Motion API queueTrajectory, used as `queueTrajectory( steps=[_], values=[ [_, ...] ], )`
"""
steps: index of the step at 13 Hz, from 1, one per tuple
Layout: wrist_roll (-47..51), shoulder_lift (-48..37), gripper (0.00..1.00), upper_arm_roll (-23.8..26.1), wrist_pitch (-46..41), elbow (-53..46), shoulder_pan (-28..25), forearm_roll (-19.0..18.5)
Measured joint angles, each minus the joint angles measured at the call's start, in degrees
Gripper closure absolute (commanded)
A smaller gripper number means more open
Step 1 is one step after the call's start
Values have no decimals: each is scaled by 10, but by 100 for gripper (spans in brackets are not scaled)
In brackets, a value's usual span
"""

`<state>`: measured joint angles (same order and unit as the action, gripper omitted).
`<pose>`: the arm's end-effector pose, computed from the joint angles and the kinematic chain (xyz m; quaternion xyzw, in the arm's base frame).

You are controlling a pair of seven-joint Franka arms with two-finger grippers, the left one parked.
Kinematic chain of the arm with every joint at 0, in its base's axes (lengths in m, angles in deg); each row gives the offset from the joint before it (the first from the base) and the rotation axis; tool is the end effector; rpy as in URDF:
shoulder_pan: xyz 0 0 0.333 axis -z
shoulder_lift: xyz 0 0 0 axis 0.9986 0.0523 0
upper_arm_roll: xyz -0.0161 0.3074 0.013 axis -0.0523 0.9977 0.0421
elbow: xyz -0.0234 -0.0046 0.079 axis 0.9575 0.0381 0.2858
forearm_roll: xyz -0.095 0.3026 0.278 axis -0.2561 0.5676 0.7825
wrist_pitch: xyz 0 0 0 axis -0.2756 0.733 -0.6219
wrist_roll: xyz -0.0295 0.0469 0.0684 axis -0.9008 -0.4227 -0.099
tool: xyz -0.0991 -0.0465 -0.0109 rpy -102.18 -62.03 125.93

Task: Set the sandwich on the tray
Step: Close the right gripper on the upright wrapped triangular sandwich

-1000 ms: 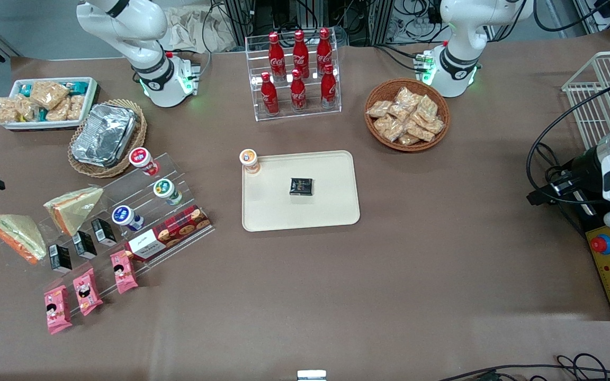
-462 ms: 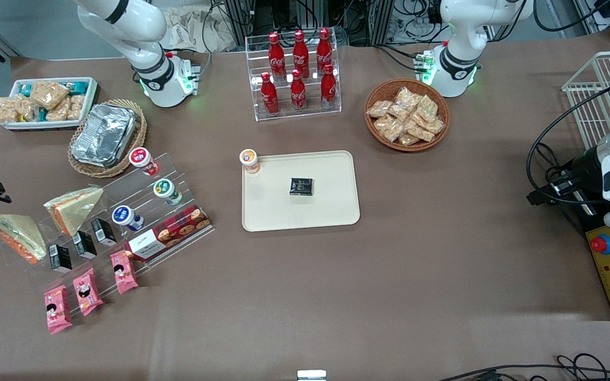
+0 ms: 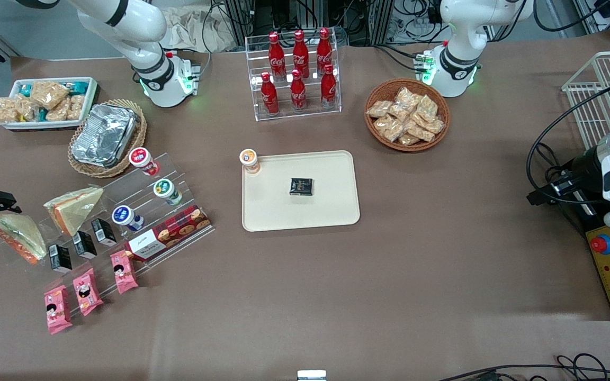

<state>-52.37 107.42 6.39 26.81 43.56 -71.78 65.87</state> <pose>0.6103 -0.2793 0.3781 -0.9432 -0.3297 0.0410 0.0014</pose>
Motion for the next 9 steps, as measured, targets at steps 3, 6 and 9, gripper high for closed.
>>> queueTrajectory(
  steps=[3,6,9],
  values=[
    [-7,16,1,1,8,0,-1,0],
    [-8,28,20,2,15,0,-5,0],
    [-8,30,43,2,19,0,-5,0]
  ],
)
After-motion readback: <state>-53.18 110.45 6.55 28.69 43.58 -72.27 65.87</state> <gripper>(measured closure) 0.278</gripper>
